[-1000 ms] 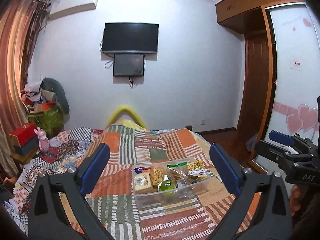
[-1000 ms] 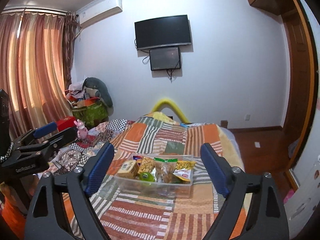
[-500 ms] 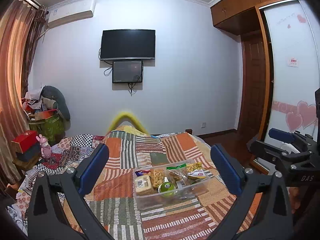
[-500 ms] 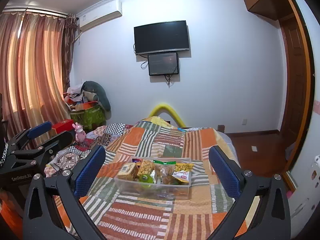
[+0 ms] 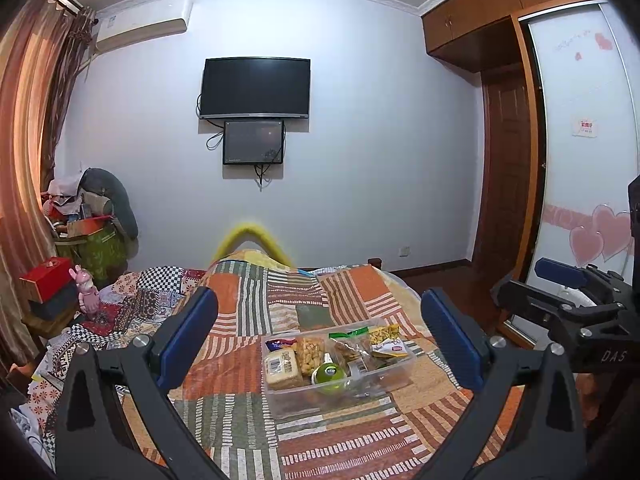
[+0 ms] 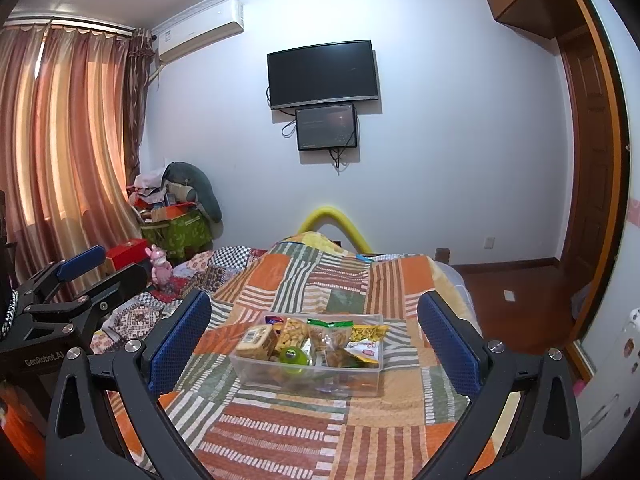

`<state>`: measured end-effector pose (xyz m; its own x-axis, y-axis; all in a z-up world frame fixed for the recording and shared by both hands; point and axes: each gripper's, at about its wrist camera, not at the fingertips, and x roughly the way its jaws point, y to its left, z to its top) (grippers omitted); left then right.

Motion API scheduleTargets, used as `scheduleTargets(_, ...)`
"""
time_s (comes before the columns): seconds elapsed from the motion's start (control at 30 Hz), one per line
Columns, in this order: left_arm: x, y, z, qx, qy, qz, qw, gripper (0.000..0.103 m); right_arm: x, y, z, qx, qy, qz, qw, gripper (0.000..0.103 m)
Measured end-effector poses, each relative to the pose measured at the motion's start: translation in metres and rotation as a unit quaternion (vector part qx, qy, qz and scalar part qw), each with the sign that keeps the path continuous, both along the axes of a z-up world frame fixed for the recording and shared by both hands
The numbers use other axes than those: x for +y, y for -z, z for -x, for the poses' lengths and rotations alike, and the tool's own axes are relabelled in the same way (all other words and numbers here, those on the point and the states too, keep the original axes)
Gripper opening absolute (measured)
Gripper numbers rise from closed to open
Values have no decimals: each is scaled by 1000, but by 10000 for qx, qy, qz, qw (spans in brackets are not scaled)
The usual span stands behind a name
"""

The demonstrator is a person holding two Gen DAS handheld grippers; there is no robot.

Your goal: Organize snacks

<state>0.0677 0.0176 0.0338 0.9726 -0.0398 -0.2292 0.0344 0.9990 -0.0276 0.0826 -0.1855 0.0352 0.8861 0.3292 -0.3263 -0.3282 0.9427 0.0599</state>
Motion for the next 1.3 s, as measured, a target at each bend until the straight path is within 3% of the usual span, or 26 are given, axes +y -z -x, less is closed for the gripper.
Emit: scheduleTargets(1.3, -2, 8, -9, 160, 159, 47, 9997, 103, 0, 0, 1, 19, 37, 43, 10000, 103)
